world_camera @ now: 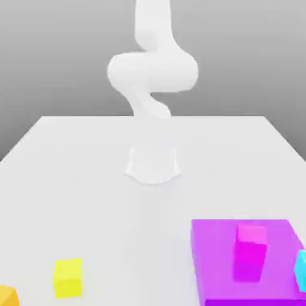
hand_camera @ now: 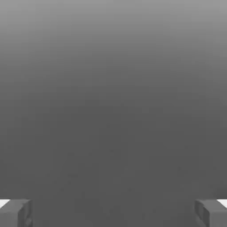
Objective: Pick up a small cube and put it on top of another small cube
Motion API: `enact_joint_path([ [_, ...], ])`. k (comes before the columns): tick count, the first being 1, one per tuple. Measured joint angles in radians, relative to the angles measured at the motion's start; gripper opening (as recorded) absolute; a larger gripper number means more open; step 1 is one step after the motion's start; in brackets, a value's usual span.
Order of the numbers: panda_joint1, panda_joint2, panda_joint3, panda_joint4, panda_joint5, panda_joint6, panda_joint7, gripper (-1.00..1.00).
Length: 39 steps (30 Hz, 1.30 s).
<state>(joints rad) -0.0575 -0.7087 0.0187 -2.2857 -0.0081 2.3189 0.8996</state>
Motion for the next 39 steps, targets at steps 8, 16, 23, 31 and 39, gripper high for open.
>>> enact_joint_path([
  [8,-0.17,0.296,0.049,0.046,-0.042,0.062,0.334,0.0],
  [16,-0.276,0.587,0.039,0.092,-0.094,0.12,0.669,0.0],
  [23,-0.346,0.838,-0.004,0.131,-0.09,0.175,0.928,0.0],
  [31,-0.394,1.122,-0.063,0.174,0.019,0.24,1.153,0.0],
  [39,-0.415,1.321,-0.06,0.217,0.061,0.362,1.184,-1.0],
])
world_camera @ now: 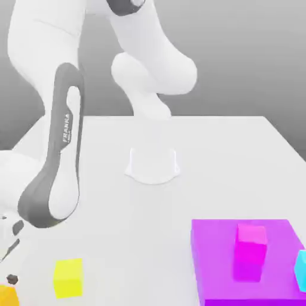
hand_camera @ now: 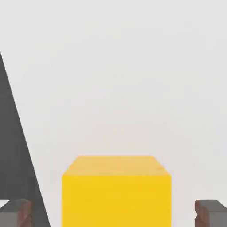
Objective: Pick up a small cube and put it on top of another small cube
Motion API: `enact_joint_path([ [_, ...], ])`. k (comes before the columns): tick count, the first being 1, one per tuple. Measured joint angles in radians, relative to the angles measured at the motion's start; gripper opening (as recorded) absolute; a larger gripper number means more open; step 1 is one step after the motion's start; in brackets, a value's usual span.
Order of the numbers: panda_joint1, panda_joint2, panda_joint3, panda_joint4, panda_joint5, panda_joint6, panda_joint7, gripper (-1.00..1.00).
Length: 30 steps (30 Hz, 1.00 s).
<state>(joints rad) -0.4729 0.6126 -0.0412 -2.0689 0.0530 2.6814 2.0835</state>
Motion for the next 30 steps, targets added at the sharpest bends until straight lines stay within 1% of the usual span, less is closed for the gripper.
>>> enact_joint_path([
  [5,0.0,-0.004,0.0,-0.001,0.001,-0.002,0.001,-1.0],
  [9,0.009,-0.125,-0.004,-0.029,-0.01,-0.094,0.001,-1.0],
  [10,0.023,-0.143,0.013,-0.032,-0.021,-0.109,-0.023,-1.0],
  [19,0.181,-0.239,0.245,-0.038,-0.128,-0.209,-0.333,-1.0],
  [30,0.379,-0.333,0.534,-0.043,-0.214,-0.326,-0.749,-1.0],
])
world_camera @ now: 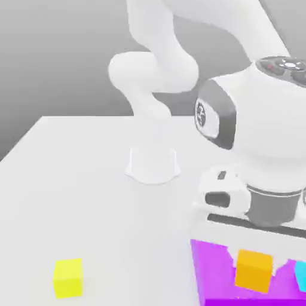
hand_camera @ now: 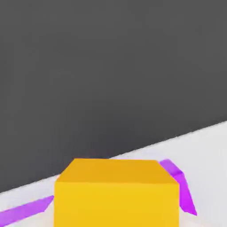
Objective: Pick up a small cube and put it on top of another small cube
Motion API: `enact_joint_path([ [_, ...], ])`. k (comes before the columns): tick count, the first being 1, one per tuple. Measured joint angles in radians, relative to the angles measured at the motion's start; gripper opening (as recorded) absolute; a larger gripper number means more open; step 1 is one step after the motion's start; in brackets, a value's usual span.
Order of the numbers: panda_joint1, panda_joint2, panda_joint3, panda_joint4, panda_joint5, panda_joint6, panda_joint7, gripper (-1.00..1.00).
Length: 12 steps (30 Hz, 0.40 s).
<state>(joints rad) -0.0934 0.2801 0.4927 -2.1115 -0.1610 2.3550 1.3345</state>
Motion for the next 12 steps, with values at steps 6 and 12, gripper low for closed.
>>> enact_joint_path([
  [6,0.106,0.093,0.027,-0.016,-0.117,0.082,-0.061,1.0],
  [12,0.112,0.103,0.021,-0.018,-0.127,0.091,-0.056,1.0],
])
